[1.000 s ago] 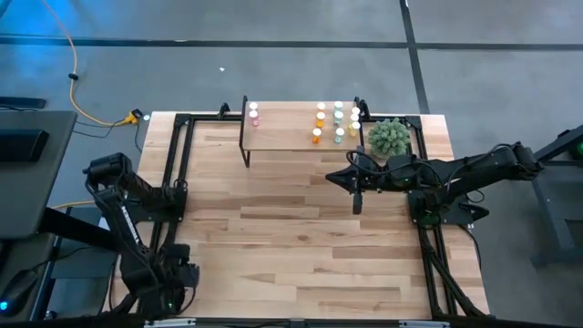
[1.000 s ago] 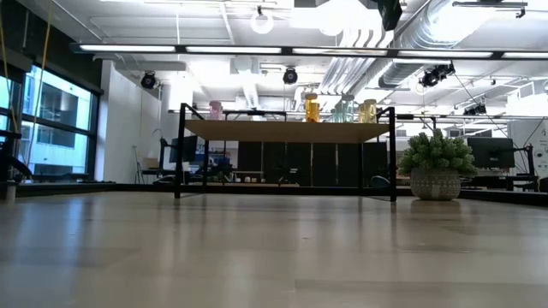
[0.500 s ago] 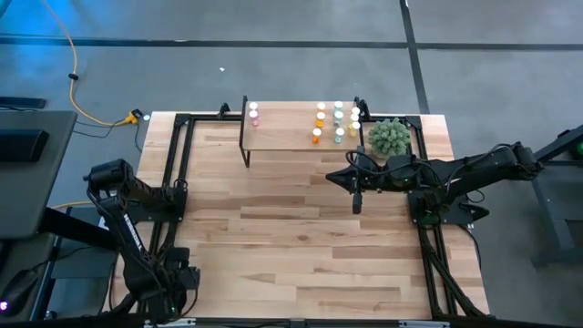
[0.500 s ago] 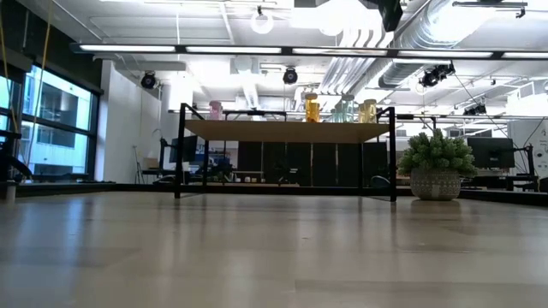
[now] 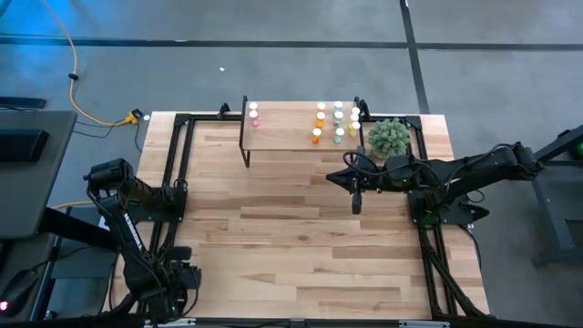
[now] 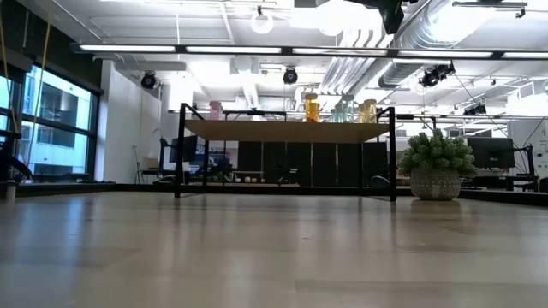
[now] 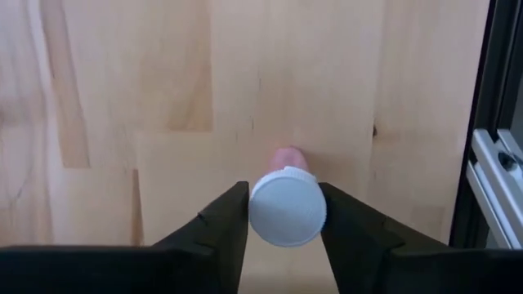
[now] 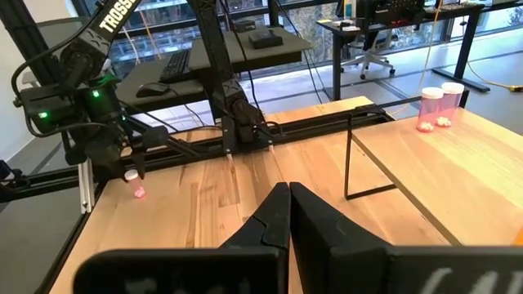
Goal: Pick and place medicine bottles onto shelf by color
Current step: Put the pink pill bottle on the shelf aligned with the other pink pill bottles
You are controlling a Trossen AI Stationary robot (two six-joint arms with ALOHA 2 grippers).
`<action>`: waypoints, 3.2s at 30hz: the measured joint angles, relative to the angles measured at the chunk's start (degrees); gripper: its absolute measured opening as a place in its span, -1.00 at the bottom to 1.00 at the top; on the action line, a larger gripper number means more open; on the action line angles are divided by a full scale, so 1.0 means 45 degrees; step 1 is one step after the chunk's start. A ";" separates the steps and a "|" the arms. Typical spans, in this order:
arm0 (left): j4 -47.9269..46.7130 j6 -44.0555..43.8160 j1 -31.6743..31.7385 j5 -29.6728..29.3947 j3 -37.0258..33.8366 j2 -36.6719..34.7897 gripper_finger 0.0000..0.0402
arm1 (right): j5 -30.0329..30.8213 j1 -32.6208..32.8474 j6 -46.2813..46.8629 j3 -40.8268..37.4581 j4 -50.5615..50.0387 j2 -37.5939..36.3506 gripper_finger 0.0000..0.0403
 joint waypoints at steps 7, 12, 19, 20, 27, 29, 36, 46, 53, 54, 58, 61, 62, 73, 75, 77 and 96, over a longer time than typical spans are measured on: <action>0.0000 0.0000 0.0148 -0.0345 0.0000 -0.0005 -0.38 | 0.0000 0.0002 0.0000 0.0000 -0.0004 0.0000 -1.00; -0.0063 0.0005 0.0141 -0.0246 0.0000 -0.0168 -0.39 | 0.0005 0.0004 0.0000 0.0000 -0.0051 0.0024 -1.00; -0.0643 0.0832 0.0839 -0.0235 0.0000 -0.1925 -0.40 | 0.0291 0.0001 0.0000 0.0000 -0.0115 0.0029 -1.00; -0.0810 0.1184 0.1089 -0.0169 0.0005 -0.2377 -0.40 | 0.0306 0.0000 0.0000 0.0000 -0.0122 0.0029 -1.00; -0.2079 0.6246 0.4879 0.0390 0.1507 -0.5466 -0.40 | 0.0306 -0.0001 0.0387 0.0000 -0.0330 0.0029 -1.00; -0.2227 0.7789 0.6480 0.0247 0.2318 -0.5932 -0.40 | 0.0301 -0.0001 0.0567 0.0000 -0.0383 0.0029 -1.00; -0.4282 1.3106 1.2473 0.0086 0.6111 -0.5185 -0.40 | 0.0301 -0.0001 0.0578 0.0002 -0.0543 0.0034 -1.00; -0.6243 1.7048 1.8857 0.0128 0.9828 -0.1827 -0.39 | 0.0296 -0.0001 0.1049 0.0005 -0.0653 0.0034 -1.00; -0.6281 1.8851 2.0425 -0.0168 1.0010 0.0099 -0.39 | 0.0297 -0.0001 0.1054 0.0005 -0.0635 0.0034 -1.00; -0.6447 1.8921 2.0546 -0.0203 1.0006 0.0347 -0.39 | 0.0303 -0.0001 0.1054 0.0005 -0.0635 0.0034 -1.00; -0.6593 1.8894 2.0892 -0.0221 1.0010 0.1059 -0.39 | 0.0515 -0.0001 0.1379 0.0005 -0.0635 0.0034 -1.00; -0.6310 1.8666 2.1080 -0.0231 1.0010 0.1413 -0.39 | 0.0950 0.0001 0.1686 0.0005 -0.0634 0.0034 -1.00; -0.6199 1.8666 2.1157 -0.0161 1.0010 0.1464 -0.39 | 0.0983 -0.0001 0.1690 0.0005 -0.0630 0.0034 -1.00; -0.5477 1.8189 2.1760 -0.0066 0.9888 0.1450 -0.39 | 0.1001 -0.0001 0.1681 0.0005 -0.0630 0.0034 -1.00; -0.5477 1.8193 2.1808 -0.0049 0.9626 0.1447 -0.39 | 0.1001 -0.0001 0.1681 0.0005 -0.0630 0.0034 -1.00; -0.5489 1.8199 2.1789 -0.0213 0.9372 0.1452 -0.39 | 0.1004 -0.0001 0.1681 0.0005 -0.0630 0.0034 -1.00; -0.4949 1.8000 2.1867 -0.0857 0.9170 0.1452 -0.39 | 0.1005 -0.0001 0.1681 0.0005 -0.0630 0.0034 -1.00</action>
